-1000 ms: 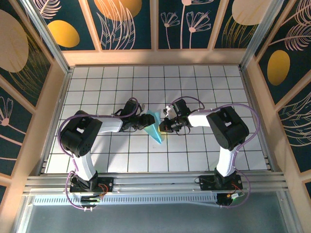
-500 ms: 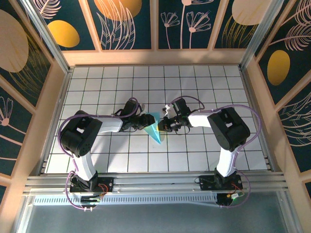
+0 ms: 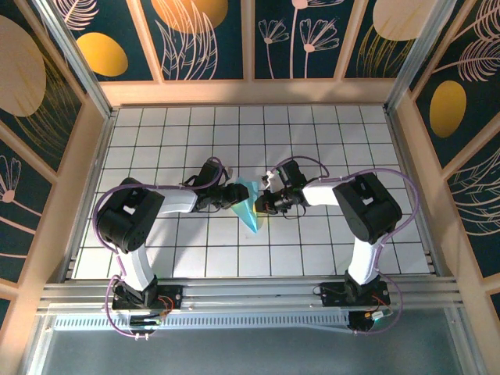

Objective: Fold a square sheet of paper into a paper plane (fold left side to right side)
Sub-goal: Fourth fold the wing at the center of the table.

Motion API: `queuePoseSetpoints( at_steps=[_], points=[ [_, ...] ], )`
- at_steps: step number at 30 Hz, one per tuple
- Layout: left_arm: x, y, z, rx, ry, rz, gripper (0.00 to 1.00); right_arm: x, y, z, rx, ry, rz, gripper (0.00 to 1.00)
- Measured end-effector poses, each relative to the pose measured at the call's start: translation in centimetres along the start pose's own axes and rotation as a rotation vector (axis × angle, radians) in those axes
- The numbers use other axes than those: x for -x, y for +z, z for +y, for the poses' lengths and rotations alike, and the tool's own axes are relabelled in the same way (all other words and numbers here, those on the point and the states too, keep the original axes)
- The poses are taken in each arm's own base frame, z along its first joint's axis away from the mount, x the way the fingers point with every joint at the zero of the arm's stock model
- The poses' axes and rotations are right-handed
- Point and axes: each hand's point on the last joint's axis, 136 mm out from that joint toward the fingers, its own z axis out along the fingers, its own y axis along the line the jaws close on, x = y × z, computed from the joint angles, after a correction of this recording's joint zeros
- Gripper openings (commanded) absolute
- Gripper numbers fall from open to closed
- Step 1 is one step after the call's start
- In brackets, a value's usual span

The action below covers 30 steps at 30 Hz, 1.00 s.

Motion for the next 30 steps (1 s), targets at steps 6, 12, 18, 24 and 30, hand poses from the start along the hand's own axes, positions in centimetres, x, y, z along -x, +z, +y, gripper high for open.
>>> queuePoseSetpoints(
  at_steps=[6,12,18,24,30],
  points=[
    [0.01,0.0,-0.01,0.0,0.0,0.0,0.43,-0.16,0.12,0.13,0.001,-0.003,0.005,0.0],
    [0.0,0.0,0.0,0.0,0.0,0.0,0.43,-0.22,0.2,0.1,0.0,-0.001,0.007,0.0],
    [0.01,0.0,-0.01,0.0,0.0,0.0,0.43,-0.3,0.32,0.01,-0.005,0.002,0.008,0.04],
    [0.01,0.0,0.0,0.0,0.0,0.0,0.43,-0.39,0.5,-0.33,-0.013,0.011,0.012,0.05],
    [0.04,0.0,0.03,0.002,0.0,-0.002,0.43,-0.38,0.5,-0.39,-0.016,0.019,0.011,0.05]
  ],
)
